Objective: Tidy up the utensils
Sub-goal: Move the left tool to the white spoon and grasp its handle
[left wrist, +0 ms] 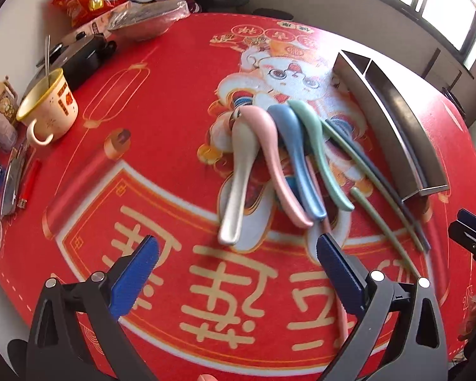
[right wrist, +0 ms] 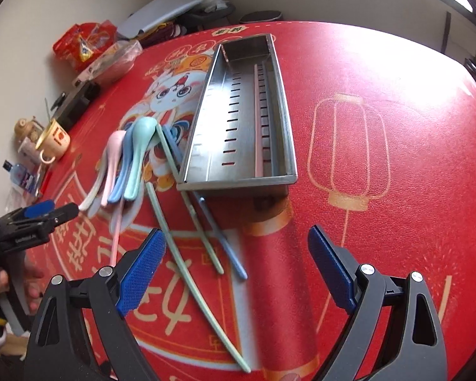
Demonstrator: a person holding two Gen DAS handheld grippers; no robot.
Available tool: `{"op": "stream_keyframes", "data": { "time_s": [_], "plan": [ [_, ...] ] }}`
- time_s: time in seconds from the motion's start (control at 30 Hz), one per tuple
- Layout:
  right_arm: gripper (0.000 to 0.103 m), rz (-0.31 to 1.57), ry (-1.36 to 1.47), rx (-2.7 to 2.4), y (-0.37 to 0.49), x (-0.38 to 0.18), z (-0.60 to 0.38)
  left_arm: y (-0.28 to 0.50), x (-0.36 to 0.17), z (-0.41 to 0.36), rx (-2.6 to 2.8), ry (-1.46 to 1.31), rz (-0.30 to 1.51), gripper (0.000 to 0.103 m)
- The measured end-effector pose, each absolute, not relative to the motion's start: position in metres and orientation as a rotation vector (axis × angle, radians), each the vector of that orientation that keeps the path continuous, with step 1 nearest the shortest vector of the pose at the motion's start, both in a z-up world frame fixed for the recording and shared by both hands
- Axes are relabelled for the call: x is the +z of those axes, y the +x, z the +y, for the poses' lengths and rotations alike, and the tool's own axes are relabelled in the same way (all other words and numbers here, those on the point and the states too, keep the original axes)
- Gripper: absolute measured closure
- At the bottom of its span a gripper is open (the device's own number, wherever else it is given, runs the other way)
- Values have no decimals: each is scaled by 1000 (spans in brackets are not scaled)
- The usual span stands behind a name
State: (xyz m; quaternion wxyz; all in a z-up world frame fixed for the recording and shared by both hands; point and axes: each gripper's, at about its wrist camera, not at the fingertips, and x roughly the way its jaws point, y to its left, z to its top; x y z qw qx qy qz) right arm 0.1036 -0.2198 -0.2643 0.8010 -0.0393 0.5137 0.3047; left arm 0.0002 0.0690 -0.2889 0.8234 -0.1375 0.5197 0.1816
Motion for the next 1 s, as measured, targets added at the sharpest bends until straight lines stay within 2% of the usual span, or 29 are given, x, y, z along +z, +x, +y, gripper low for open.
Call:
{"op": "stream_keyframes", "data": {
  "time_s": [0.27,0.33,0.4,0.43,0.77,0.93,1.0],
  "plan": [
    [15,1098,-114,586,93,-259,-208,-1,-303,112,370,-408,1098,7],
    [15,1113,-112,569,92,-261,-209,4,-303,117,380,-384,1107,16],
    [15,1119,-115,548,89,-262,-209,12,-306,120,337,-401,1116,34],
    [15,1119,-117,541,88,-261,-209,17,-307,123,309,-416,1113,39],
    [15,1117,-110,444,86,-258,-227,60,-315,139,139,-465,1066,64],
    [15,1119,-99,418,86,-257,-233,67,-318,136,72,-464,1066,84],
    [15,1118,-95,414,87,-256,-234,68,-318,129,62,-444,1077,87]
  ]
}}
